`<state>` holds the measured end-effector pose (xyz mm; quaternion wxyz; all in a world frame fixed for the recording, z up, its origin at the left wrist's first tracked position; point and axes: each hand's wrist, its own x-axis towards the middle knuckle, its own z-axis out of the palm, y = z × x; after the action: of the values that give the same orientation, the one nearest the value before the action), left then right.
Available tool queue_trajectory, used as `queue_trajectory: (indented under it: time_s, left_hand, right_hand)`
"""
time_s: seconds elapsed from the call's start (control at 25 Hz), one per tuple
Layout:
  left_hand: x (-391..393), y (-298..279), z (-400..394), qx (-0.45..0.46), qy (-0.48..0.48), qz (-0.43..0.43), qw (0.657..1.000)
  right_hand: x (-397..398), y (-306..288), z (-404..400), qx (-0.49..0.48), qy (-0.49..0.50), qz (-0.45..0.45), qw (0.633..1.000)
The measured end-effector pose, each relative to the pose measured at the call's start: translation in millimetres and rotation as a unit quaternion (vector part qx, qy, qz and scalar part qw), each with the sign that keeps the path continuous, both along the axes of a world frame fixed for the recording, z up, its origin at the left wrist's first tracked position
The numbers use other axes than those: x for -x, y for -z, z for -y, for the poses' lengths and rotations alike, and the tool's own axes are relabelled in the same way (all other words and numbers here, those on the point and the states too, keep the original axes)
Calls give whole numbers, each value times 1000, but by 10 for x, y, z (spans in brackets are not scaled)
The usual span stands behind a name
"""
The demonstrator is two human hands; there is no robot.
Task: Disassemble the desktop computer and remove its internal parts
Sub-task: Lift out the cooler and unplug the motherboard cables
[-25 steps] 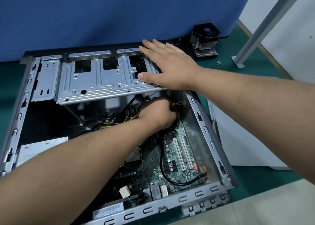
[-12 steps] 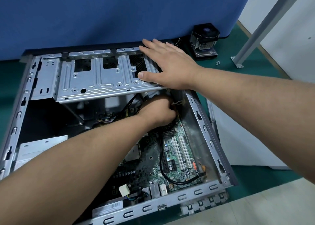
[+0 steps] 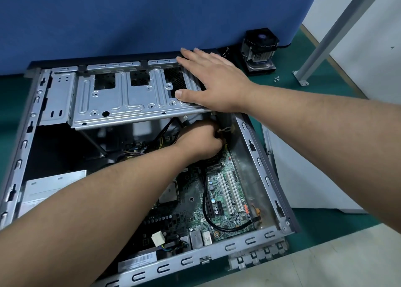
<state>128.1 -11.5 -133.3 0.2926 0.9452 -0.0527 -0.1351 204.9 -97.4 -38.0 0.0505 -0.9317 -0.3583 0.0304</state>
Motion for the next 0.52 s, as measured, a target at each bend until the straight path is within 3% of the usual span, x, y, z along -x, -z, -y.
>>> queue_trajectory:
  time_s: [0.2, 0.52]
  left_hand:
    - [-69, -93, -36, 66, -4, -33, 997]
    - [-37, -208, -69, 59, 16, -89, 994]
  right_hand:
    - [-10, 5, 0, -4, 3, -1, 1000]
    - [2, -11, 12, -4, 6, -6, 1000]
